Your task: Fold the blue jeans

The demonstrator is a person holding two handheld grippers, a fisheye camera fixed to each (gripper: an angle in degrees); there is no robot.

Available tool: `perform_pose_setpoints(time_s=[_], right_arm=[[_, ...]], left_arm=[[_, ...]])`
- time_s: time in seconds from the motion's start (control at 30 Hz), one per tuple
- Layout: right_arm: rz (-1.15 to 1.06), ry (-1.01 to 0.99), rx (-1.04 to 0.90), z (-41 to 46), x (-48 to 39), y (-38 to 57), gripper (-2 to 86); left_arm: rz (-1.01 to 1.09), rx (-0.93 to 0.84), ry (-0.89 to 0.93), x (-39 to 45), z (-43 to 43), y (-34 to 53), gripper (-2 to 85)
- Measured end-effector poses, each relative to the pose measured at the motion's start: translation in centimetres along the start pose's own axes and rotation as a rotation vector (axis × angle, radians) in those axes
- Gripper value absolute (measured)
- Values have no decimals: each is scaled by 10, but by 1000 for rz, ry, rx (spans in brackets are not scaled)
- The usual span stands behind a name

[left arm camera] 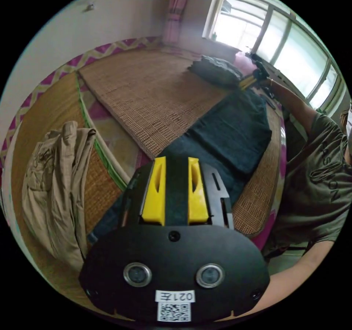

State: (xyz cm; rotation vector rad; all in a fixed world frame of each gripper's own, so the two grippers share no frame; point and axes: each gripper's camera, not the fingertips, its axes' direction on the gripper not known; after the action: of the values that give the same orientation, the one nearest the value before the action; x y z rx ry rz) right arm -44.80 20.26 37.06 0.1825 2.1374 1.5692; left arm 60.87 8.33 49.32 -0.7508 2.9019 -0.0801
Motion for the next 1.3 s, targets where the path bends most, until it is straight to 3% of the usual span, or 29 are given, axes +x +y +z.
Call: perform_pose_setpoints(time_s=[0.13,0.23,0.3,0.53,0.63,0.77,1.07,1.17,1.3], right_arm=[[-4,-4,8,-1,3,5,64],[-5,-20,23,-4,6,12,40],[-20,6,58,-15,3,21,1],[-78,-37,209,-79,-18,62,-10],[-127,2,311,-120,-52,89,-10],[-146,90,392,-159,-95,116,-10],[-160,101,354,-189,-123,144,-10],[-171,105,357,-200,-136,157,-10],[-174,120,346,-212,-158,179,-10]], left_arm=[[31,-127,0,-4,29,-21,106],[14,-146,-66,-5,38,-25,55],[27,-54,-113,2,25,-19,2],[50,142,-142,31,-31,16,-8],[58,201,-140,53,-54,39,-5],[38,169,-300,76,-45,46,46],[75,12,-164,58,17,7,114],[74,-47,-161,56,27,8,75],[119,157,-177,83,-29,54,-1]])
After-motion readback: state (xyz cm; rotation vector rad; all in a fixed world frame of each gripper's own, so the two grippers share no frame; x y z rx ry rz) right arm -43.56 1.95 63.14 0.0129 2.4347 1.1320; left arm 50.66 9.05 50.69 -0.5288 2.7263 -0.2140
